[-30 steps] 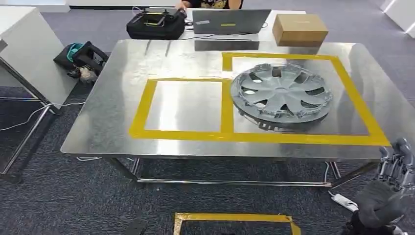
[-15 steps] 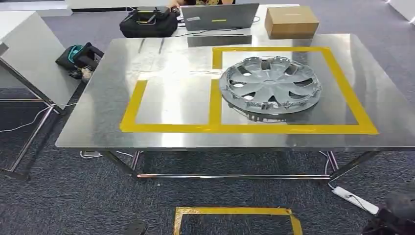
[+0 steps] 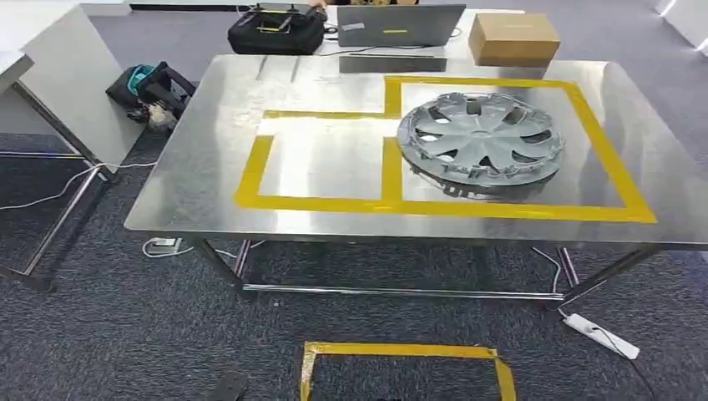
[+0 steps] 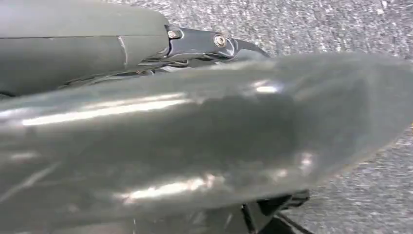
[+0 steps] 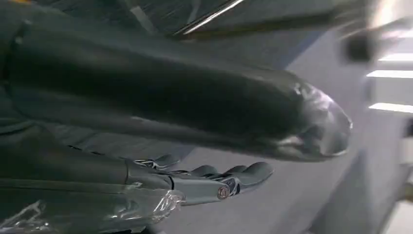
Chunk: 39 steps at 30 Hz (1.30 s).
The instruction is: Take the parts from the cabinet and place them on the table.
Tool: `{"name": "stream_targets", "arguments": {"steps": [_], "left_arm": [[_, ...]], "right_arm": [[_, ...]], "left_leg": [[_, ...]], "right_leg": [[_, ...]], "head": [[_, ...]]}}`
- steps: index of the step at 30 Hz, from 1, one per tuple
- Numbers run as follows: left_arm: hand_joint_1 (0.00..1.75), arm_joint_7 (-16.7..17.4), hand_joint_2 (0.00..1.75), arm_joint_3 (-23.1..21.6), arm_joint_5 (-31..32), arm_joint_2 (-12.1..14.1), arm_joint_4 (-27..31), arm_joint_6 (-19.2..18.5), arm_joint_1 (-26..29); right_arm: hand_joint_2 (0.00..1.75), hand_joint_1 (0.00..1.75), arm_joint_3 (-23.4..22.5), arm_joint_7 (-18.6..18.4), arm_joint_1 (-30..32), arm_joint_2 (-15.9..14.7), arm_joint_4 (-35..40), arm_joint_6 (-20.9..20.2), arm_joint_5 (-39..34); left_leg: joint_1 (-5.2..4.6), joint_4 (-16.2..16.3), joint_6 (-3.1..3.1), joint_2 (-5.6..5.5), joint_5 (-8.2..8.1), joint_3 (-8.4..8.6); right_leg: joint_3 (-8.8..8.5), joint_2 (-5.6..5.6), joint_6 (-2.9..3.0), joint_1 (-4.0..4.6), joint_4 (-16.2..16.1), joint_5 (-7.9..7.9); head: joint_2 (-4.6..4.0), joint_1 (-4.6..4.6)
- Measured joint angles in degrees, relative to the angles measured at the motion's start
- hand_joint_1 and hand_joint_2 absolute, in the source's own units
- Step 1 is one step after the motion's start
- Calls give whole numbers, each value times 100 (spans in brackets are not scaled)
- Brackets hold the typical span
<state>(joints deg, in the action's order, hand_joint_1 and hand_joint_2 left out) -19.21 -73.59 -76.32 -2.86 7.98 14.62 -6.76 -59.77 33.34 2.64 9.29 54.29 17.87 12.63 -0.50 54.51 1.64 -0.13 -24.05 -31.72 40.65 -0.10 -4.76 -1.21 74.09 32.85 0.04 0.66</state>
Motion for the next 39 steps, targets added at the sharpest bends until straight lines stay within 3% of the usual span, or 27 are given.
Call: {"name": "stream_targets", "arguments": {"steps": [3, 4, 5, 8, 9, 10, 12, 13, 14, 16, 18, 19, 20, 21, 23, 24, 25, 26, 28, 29, 30, 31, 33, 34, 36, 38, 39], "left_arm": [[0, 0, 0, 0, -42, -4, 0, 0, -14], [0, 0, 0, 0, -44, 17, 0, 0, -19], [0, 0, 0, 0, -44, 22, 0, 0, -24], [0, 11, 0, -11, -44, 39, 0, 0, -20], [0, 18, 0, -26, -44, 48, 0, -2, -24], [0, 20, 0, -35, -44, 50, 0, -2, -30], [0, 24, 0, -42, -44, 52, 0, 0, -45], [0, 39, 0, -52, -37, 52, 0, 0, -47], [0, 64, 0, -70, -22, 55, 0, 0, -45], [0, 85, 0, -114, 15, 57, 0, 0, -52], [0, 85, 0, -142, 17, 70, 0, 0, -91], [0, 87, 0, -146, 17, 92, -2, 0, -122], [0, 87, 0, -153, 17, 103, -2, 2, -165], [0, 85, 0, -164, 17, 103, -2, 0, -189], [0, 85, 0, -173, 17, 103, -2, 0, -162], [0, 87, 0, -175, 17, 98, -2, 0, -149], [0, 87, 0, -177, 17, 105, -2, -2, -157], [0, 87, 0, -177, 17, 105, -2, -4, -162], [0, 90, 0, -179, 24, 101, -2, -15, -149], [0, 90, 0, -181, 24, 98, -2, -20, -144], [0, 94, 0, -181, 24, 92, -2, -20, -141], [0, 105, 0, -184, 24, 90, -2, -20, -139], [0, 122, 0, -195, 37, 83, -2, -26, -136], [0, 129, 0, -212, 54, 83, -2, -28, -140], [0, 138, 0, -245, 81, 87, -2, -28, -145], [0, 144, 0, -277, 96, 87, -2, -22, -135], [0, 146, 0, -278, 96, 89, -2, -20, -126]], "right_arm": [[0, 0, -289, -224, -192, -134, -879, 379, 353], [0, 0, -359, -309, -278, -149, -1192, 522, 458], [0, 0, -409, -485, -320, -186, -1513, 695, 585], [0, 0, -460, -1222, -386, -193, -2400, 1063, 1021], [0, 0, -460, -1475, -398, -190, -2612, 1113, 1135], [0, 0, -460, -1647, -417, -190, -2785, 1135, 1218], [0, 0, -462, -1802, -439, -153, -3104, 1093, 1205], [0, 0, -464, -1823, -444, -134, -3225, 1041, 1207], [0, 0, -464, -1819, -451, -123, -3313, 999, 1222], [0, 0, -464, -1727, -465, -116, -3459, 868, 1296], [0, 0, -462, -1583, -489, -116, -3527, 773, 1390], [0, 0, -457, -1526, -507, -116, -3558, 739, 1432], [0, 0, -451, -1493, -518, -125, -3591, 709, 1465], [0, 0, -449, -1469, -523, -144, -3603, 685, 1485], [0, 0, -429, -1458, -542, -158, -3641, 643, 1520], [0, 0, -422, -1463, -544, -160, -3656, 641, 1541], [0, 0, -420, -1476, -536, -160, -3676, 643, 1559], [0, 0, -418, -1496, -535, -164, -3698, 643, 1572], [0, 0, -403, -1504, -554, -195, -3722, 643, 1574], [0, 0, -385, -1513, -550, -199, -3737, 643, 1574], [0, 0, -374, -1515, -540, -204, -3748, 641, 1577], [0, 0, -370, -1517, -540, -204, -3761, 637, 1587], [0, 0, -352, -1537, -558, -204, -3783, 615, 1609], [0, 0, -337, -1550, -576, -201, -3796, 600, 1618], [0, 0, -315, -1559, -606, -195, -3846, 538, 1653], [0, 0, -309, -1565, -592, -184, -3888, 523, 1681], [0, 0, -302, -1565, -590, -180, -3901, 523, 1684]], "left_leg": [[33, 53, -71, 12, 38, -57], [-1, 92, -117, 6, 37, -95], [-12, 138, -137, 3, 42, -118], [5, 121, -195, -6, 133, -160], [15, 150, -232, -6, 73, -183], [15, 316, -268, 1, -139, -254], [24, 1216, -315, 2, -715, -602], [25, 1681, -317, 1, -931, -772], [24, 1951, -307, 1, -1029, -848], [14, 1653, -246, 1, -828, -600], [-24, 637, -118, 1, -447, 30], [-68, 205, -36, 2, -377, 331], [-84, 1, -17, 10, -414, 384], [-91, 28, -71, 12, -378, 337], [-114, 25, -27, 6, -326, 307], [-67, -53, -7, 17, -236, 302], [-57, -58, 12, 26, -196, 281], [-50, -57, 58, 20, -156, 233], [-59, -53, 60, 26, -84, 138], [-62, -47, 54, 29, -48, 88], [-61, -45, 49, 29, -15, 47], [-58, -43, 32, 28, 18, 11], [-39, -15, -12, 26, 61, -45], [-54, 35, -37, 24, 74, -67], [-96, 95, -85, 17, 85, -114], [-77, 83, -127, 15, 139, -122], [-73, 103, -150, 14, 150, -143]], "right_leg": [[-976, -3, -37, -40, -1475, -553], [-1078, 34, -51, -22, -1720, -424], [-1071, 80, 74, -25, -1718, -501], [-1013, 62, 194, 0, -1636, -556], [-982, 45, 253, -20, -1643, -587], [-948, 46, 302, -20, -1644, -618], [-846, 43, 364, -15, -1640, -681], [-795, 37, 374, -4, -1639, -713], [-745, 36, 380, 7, -1637, -749], [-661, 38, 379, 36, -1638, -817], [-601, 46, 367, 61, -1642, -886], [-590, 41, 350, 46, -1641, -915], [-544, 41, 320, 89, -1609, -931], [-520, 12, 280, 75, -1618, -969], [-529, -2, 203, 48, -1673, -1044], [-511, 1, 167, 65, -1666, -1062], [-407, 7, 154, 59, -1561, -916], [-305, 12, 134, 55, -1236, -622], [37, 12, 87, 52, -242, -76], [128, 11, 70, 53, 107, 75], [79, 10, 60, 51, 145, 80], [-124, 8, 55, 50, -90, -32], [-851, 0, 41, 38, -1181, -408], [-1165, 6, 15, 14, -1658, -443], [-1152, 66, 177, 29, -1732, -426], [-1122, 58, 247, 62, -1694, -456], [-1079, 44, 311, 30, -1705, -501]], "head": [[0, 4], [0, 13], [0, 2], [0, 7], [0, 0], [0, -9], [0, -15], [0, -11], [0, -13], [0, -13], [0, -11], [0, -7], [0, -26], [0, -24], [0, -24], [0, -26], [0, -15], [0, 13], [0, 15], [0, 26], [0, 17], [0, 24], [0, 24], [0, 26], [-2, -7], [-2, -4], [-2, -2]]}}
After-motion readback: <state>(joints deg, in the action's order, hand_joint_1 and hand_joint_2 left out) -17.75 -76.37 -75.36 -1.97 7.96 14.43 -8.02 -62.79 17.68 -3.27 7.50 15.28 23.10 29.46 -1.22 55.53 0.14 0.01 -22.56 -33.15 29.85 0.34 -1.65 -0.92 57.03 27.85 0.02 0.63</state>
